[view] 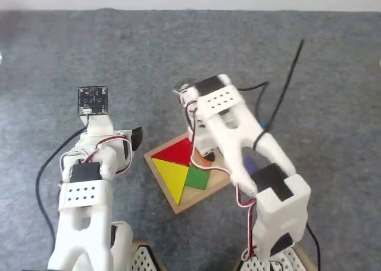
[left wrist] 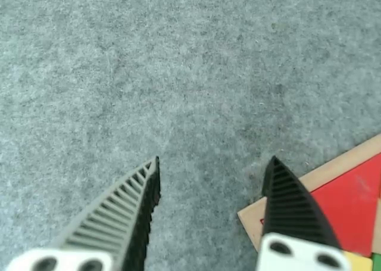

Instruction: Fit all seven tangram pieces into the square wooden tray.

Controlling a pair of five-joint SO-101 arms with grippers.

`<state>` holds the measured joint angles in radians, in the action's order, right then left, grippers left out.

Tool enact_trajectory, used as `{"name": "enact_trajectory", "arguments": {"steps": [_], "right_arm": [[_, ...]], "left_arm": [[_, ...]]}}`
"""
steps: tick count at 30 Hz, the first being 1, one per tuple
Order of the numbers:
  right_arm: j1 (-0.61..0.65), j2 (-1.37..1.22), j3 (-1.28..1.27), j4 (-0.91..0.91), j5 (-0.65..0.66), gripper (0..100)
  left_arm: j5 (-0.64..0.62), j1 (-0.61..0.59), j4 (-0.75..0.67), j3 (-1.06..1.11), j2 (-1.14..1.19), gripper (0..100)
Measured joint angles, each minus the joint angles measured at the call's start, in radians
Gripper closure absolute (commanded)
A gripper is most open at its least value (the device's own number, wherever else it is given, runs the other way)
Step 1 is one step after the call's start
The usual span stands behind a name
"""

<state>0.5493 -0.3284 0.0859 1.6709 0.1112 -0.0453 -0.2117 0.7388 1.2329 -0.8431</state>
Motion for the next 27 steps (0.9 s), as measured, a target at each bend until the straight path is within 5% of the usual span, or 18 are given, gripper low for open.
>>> {"name": "enact_trajectory", "arguments": {"steps": [8,16,21,27], "right_arm": [[-0.27,0.069,-0.106,0.005,0.0,89.5],[-0.298,0.597,-0.56,-0.265,-0.038,86.4],[-0.287,0.62,-0.779,-0.399,-0.04,76.3],[-0.219,0.537,-0.859,-0.531,-0.077,81.2]], "left_arm": [[0.0,0.0,0.0,0.0,0.0,73],[0.0,0.0,0.0,0.0,0.0,73],[0.0,0.0,0.0,0.0,0.0,73],[0.0,0.0,0.0,0.0,0.0,73]]}}
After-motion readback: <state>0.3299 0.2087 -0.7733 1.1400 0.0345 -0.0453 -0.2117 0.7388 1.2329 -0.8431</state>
